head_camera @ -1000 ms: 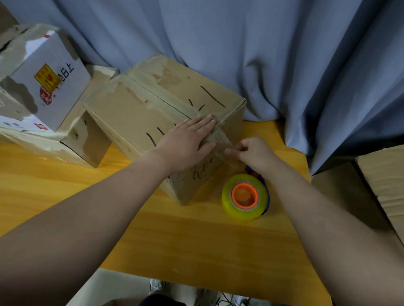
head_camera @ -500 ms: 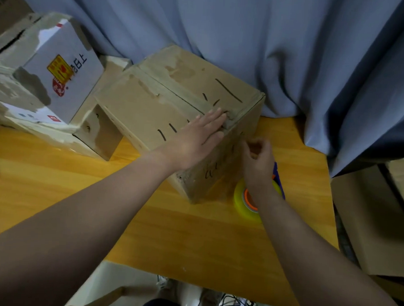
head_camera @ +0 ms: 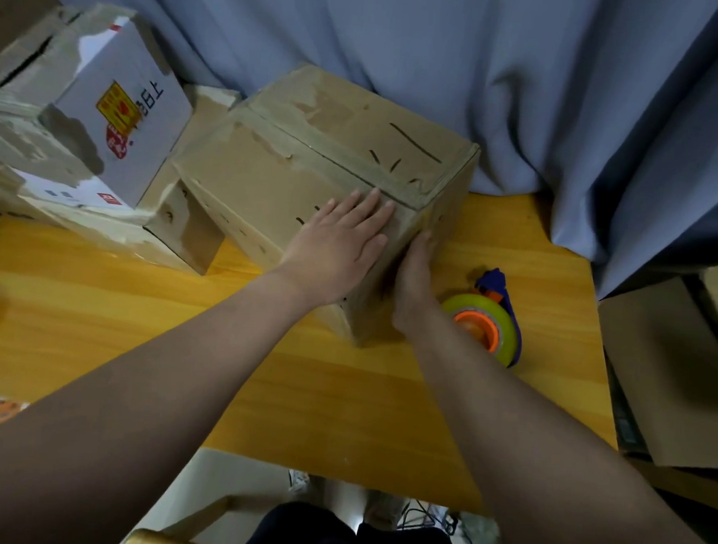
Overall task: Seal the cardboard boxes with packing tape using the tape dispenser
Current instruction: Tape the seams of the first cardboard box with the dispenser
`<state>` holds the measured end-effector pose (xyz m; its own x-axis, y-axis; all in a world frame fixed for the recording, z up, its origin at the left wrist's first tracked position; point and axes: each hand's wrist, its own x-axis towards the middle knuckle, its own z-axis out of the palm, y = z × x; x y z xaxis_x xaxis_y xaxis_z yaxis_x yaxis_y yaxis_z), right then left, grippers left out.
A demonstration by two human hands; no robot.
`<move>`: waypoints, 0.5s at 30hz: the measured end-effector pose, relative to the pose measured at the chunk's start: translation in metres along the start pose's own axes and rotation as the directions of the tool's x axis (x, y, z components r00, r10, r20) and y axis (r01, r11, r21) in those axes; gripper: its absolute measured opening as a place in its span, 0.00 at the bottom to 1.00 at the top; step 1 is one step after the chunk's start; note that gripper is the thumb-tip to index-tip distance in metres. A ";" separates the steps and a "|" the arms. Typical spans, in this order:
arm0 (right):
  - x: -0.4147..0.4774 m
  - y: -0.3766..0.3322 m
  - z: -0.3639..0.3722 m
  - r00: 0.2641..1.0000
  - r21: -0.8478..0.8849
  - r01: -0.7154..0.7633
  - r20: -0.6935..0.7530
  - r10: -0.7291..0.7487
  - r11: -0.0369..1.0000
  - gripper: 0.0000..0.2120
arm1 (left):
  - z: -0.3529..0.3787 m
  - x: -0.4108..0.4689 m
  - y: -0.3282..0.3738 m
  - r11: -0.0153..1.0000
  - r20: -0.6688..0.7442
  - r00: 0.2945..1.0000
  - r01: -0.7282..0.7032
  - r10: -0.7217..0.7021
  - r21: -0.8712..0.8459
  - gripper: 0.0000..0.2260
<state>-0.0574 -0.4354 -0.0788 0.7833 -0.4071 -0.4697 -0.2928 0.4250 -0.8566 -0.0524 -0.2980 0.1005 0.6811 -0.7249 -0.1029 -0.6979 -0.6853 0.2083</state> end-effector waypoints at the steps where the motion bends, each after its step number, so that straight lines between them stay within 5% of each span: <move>1: 0.015 -0.006 0.000 1.000 -0.018 0.005 -0.020 -0.006 1.000 0.57 | 0.000 0.000 0.000 1.000 -0.004 1.000 0.004 -0.004 -0.002 0.23; 6: 0.002 -0.004 0.004 0.998 0.034 -0.061 -0.025 0.062 0.998 0.54 | -0.002 0.003 0.002 0.999 0.018 1.000 0.009 -0.010 0.053 0.23; 9: -0.039 -0.036 0.002 0.998 0.013 0.034 0.050 -0.035 0.999 0.49 | -0.002 0.001 0.002 0.999 0.039 0.999 0.006 -0.008 0.045 0.30; 11: -0.055 -0.086 0.005 0.971 0.001 0.191 -0.145 -0.188 0.982 0.38 | -0.004 -0.005 -0.001 0.997 0.052 0.998 -0.034 0.030 0.068 0.36; 13: -0.069 -0.139 0.005 0.860 -0.162 0.381 -0.300 -0.413 0.910 0.32 | -0.009 -0.016 -0.006 0.988 0.092 0.992 -0.101 0.090 0.115 0.38; 15: -0.076 -0.172 0.001 0.847 -0.588 0.377 -0.093 -0.523 0.716 0.32 | -0.016 -0.033 -0.011 0.974 0.104 0.984 -0.158 0.142 0.161 0.38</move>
<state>-0.0663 -0.4767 0.1043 0.7656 -0.6427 0.0297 -0.2366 -0.3241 -0.9160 -0.0633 -0.2652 0.1173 0.5479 -0.8185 -0.1730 -0.8232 -0.5643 0.0626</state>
